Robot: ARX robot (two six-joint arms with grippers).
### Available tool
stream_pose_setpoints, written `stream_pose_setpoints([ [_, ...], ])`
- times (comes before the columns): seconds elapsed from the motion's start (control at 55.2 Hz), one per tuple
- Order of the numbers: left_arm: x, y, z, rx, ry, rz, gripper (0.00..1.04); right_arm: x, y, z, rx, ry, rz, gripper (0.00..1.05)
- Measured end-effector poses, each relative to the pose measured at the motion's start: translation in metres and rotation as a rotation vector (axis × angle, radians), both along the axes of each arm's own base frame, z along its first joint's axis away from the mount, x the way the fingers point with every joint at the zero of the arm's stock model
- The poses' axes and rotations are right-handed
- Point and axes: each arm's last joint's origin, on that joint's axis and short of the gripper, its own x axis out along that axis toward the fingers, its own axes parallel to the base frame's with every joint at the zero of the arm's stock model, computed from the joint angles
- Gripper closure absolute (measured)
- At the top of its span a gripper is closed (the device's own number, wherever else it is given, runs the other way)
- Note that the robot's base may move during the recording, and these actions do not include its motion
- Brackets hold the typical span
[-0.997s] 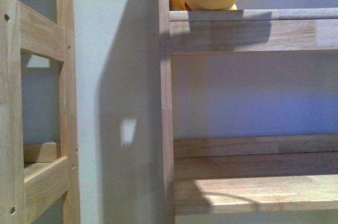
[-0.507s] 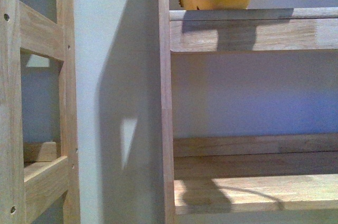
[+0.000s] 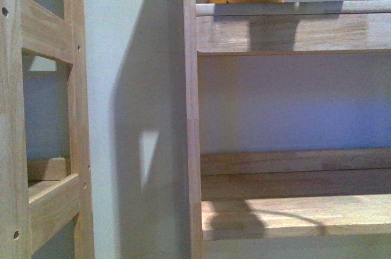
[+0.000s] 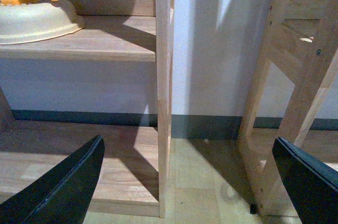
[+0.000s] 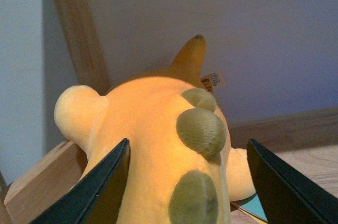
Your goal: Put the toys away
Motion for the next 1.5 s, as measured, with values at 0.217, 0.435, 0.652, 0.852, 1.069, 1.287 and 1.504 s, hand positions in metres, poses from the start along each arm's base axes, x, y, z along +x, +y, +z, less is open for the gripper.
stream_pose_setpoints([
  [0.217,0.000,0.000,0.000,0.000,0.000,0.000,0.06,-0.030,-0.016,0.023,0.011,-0.114,-0.064,0.07],
  [0.435,0.000,0.000,0.000,0.000,0.000,0.000,0.06,-0.083,-0.052,0.038,0.047,-0.153,-0.194,0.07],
  [0.652,0.000,0.000,0.000,0.000,0.000,0.000,0.06,-0.141,-0.089,0.020,0.034,-0.099,-0.358,0.07],
  [0.852,0.000,0.000,0.000,0.000,0.000,0.000,0.06,-0.203,-0.113,-0.015,0.016,-0.057,-0.408,0.07],
  [1.069,0.000,0.000,0.000,0.000,0.000,0.000,0.06,-0.272,-0.119,-0.078,0.013,-0.006,-0.389,0.07],
  [1.287,0.000,0.000,0.000,0.000,0.000,0.000,0.06,-0.294,-0.114,-0.146,0.057,0.031,-0.414,0.07],
  [1.504,0.000,0.000,0.000,0.000,0.000,0.000,0.06,-0.286,-0.101,-0.225,0.065,0.199,-0.378,0.07],
])
